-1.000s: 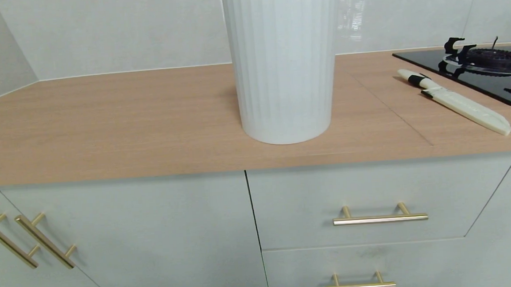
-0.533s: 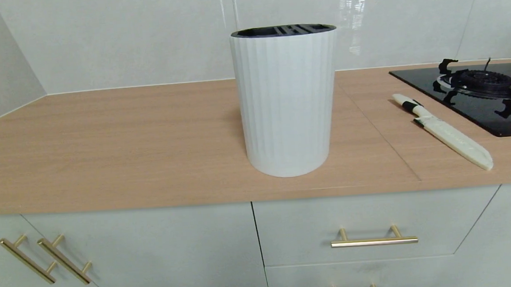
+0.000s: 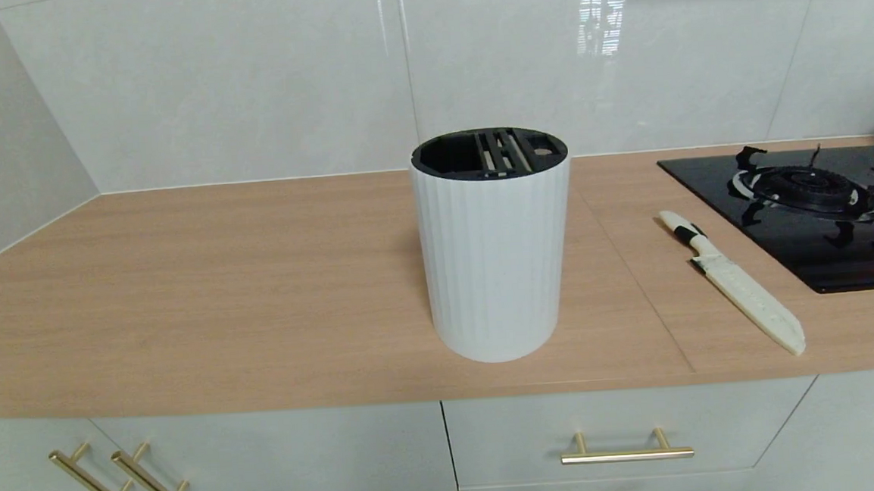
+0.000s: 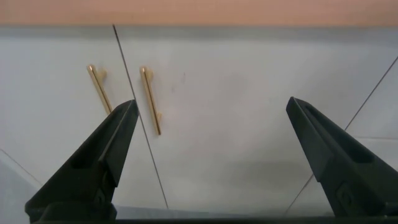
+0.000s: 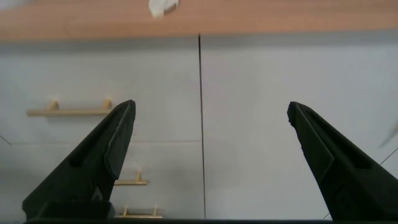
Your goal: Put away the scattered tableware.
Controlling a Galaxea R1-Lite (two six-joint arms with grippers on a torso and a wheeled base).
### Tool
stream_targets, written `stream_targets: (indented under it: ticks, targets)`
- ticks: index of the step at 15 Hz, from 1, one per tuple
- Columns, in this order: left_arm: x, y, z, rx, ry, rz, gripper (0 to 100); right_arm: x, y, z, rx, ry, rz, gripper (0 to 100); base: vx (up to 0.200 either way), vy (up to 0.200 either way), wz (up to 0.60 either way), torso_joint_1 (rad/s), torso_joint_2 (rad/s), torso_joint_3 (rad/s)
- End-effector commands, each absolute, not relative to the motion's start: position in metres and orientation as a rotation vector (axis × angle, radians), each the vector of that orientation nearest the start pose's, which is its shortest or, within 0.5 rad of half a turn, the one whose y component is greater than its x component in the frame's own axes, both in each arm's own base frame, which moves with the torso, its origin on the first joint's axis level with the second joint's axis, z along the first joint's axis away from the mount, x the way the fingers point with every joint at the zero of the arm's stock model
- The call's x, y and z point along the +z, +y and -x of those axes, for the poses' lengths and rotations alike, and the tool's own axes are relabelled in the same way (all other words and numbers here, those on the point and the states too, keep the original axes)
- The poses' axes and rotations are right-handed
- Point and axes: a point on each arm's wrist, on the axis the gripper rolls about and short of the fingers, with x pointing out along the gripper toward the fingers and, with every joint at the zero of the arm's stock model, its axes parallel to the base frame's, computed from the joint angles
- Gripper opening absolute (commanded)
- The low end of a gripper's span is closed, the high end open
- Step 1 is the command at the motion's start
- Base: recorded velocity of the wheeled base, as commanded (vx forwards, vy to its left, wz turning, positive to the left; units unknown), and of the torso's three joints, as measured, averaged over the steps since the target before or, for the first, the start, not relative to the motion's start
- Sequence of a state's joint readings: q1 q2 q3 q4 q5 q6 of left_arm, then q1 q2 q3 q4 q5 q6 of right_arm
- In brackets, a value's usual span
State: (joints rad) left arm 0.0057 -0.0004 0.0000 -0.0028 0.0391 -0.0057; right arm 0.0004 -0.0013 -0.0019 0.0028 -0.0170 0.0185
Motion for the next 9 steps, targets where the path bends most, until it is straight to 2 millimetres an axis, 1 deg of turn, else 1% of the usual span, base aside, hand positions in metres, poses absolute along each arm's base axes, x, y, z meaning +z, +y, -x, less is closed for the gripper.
stream_targets:
  ticks: [1, 5, 9]
  targets:
    - [0.0758, 0.0008, 0.0228, 0.046, -0.003, 0.006, 100, 0.0760, -0.0004, 0.0230, -0.017, 0.000, -0.018, 100, 0.000, 0.000, 0.00, 0.193, -0.49, -0.300]
    - [0.0758, 0.0008, 0.0228, 0.046, -0.003, 0.006, 100, 0.0760, -0.0004, 0.0230, -0.015, 0.000, -0.018, 100, 0.000, 0.000, 0.00, 0.199, -0.49, -0.286]
    - [0.0758, 0.0008, 0.0228, 0.046, -0.003, 0.006, 100, 0.0760, -0.0004, 0.0230, -0.015, 0.000, -0.018, 100, 0.000, 0.000, 0.00, 0.233, -0.52, -0.293]
